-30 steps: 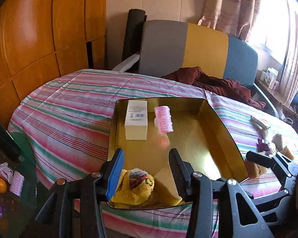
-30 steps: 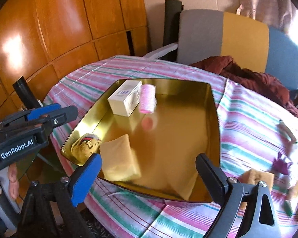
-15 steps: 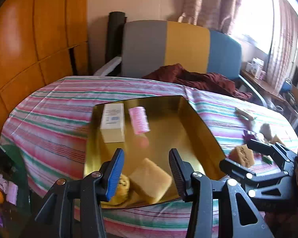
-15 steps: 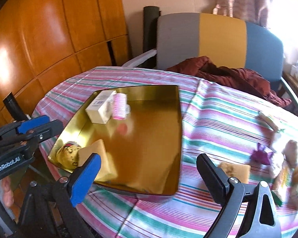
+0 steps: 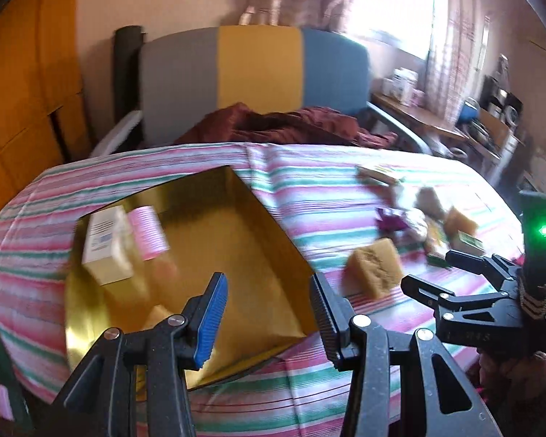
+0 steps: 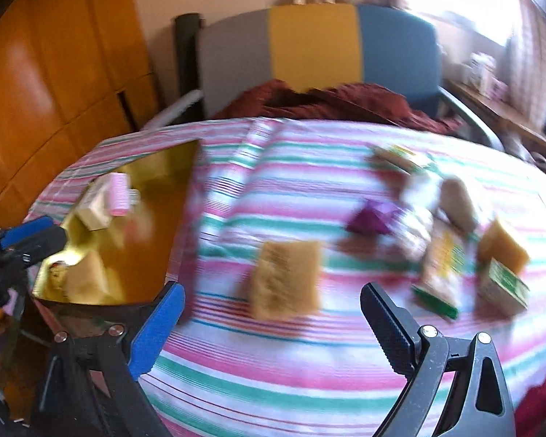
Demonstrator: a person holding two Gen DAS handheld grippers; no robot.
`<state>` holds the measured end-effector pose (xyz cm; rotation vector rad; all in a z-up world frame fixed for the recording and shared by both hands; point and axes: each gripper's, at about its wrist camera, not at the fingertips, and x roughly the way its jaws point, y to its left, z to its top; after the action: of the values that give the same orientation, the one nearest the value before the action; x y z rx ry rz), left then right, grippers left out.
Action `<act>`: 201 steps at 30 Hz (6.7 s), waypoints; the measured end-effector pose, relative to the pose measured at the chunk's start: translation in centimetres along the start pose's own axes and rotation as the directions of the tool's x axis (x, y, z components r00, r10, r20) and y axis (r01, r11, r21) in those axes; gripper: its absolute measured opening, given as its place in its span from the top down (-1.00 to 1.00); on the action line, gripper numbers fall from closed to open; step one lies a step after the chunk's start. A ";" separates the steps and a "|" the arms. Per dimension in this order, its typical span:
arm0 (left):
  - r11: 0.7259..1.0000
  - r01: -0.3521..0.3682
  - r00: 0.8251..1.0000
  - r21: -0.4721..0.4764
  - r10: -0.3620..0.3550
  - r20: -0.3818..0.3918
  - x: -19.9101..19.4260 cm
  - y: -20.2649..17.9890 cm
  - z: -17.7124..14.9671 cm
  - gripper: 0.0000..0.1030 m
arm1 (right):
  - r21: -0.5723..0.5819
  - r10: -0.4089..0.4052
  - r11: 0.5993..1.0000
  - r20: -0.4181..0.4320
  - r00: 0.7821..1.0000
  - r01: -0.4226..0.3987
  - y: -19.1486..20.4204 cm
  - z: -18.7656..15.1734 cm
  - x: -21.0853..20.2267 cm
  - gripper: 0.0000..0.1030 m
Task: Organize objects
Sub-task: 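Move both tools back toward the remaining items on the cloth, then grasp a yellow sponge with left tool while right tool grasps the green box, then carry sponge and green box into the gold tray and open both tools, then lift both open tools away from the gold tray, then move both tools toward the remaining snack packets and bundles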
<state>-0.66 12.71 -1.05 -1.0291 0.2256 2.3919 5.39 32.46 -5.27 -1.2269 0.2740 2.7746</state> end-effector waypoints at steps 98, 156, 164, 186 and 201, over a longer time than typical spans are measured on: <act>0.895 -0.216 0.976 -0.390 0.204 -0.071 1.3 16.0 -3.0 0.10 | -0.200 0.253 0.943 -0.088 0.963 -0.266 11.7 7.2 3.5 -0.43; 0.887 -0.248 0.963 -0.389 0.269 -0.001 -4.0 12.9 -5.0 -0.23 | -0.251 0.263 0.930 -0.055 0.963 -0.268 17.3 3.6 2.5 -0.94; 0.904 -0.224 0.970 -0.365 0.243 0.006 -3.8 12.0 -4.7 -0.23 | -0.208 0.239 0.948 -0.036 0.970 -0.242 15.2 3.6 2.2 -0.97; 0.969 -0.020 1.000 -0.248 0.014 -0.026 -0.9 6.8 -1.7 -0.24 | 0.137 -0.029 0.990 -0.025 0.999 0.032 -3.3 1.4 1.0 -0.98; 0.977 0.209 0.970 0.043 -0.201 -0.136 6.5 -7.2 4.4 -0.21 | 0.361 -0.185 0.912 -0.062 0.981 0.195 -14.6 -2.0 -1.3 -0.98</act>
<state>-3.33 22.96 -2.25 -1.1268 0.2217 2.1241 10.06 46.34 -7.45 -1.1270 0.6083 2.4012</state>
